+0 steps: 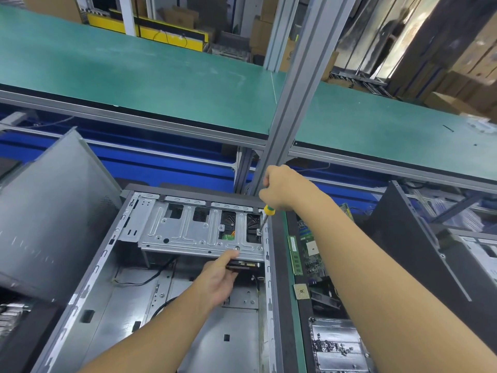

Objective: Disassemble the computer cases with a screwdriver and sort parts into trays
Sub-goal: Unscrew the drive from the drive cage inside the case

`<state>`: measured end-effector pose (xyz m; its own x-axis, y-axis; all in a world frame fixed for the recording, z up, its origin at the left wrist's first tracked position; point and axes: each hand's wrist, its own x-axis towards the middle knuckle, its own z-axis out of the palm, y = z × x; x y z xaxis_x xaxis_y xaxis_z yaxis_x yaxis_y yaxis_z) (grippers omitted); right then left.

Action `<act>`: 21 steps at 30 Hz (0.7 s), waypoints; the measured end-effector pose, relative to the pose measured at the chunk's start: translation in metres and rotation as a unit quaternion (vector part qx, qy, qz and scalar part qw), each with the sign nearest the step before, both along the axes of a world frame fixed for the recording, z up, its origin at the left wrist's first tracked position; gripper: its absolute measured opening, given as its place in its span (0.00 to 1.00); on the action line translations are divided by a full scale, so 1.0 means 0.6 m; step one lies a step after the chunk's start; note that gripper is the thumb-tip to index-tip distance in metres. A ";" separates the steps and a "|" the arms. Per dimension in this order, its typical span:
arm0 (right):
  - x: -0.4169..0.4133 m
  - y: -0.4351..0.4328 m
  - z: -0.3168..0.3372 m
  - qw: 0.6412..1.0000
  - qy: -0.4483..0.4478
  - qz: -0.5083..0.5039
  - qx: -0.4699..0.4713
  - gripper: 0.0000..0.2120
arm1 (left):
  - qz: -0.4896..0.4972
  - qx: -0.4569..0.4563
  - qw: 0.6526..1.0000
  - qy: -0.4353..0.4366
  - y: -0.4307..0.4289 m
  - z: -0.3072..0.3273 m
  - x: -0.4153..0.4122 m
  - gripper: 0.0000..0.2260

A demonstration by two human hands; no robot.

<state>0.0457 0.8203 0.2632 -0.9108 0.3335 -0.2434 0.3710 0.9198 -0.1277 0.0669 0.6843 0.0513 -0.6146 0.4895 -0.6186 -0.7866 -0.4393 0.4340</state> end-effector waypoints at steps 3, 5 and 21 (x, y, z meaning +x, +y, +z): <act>0.002 -0.001 -0.012 0.994 0.034 -0.023 0.100 0.15 | -0.001 0.001 1.000 0.004 -0.001 -0.001 0.000 0.05; 0.003 -0.002 -0.018 0.990 0.059 -0.011 0.127 0.10 | 0.000 0.000 1.000 0.008 -0.002 -0.002 0.000 0.04; 0.002 0.001 -0.006 0.998 0.020 0.040 -0.033 0.13 | -0.004 0.005 1.000 0.016 -0.002 -0.010 -0.001 0.07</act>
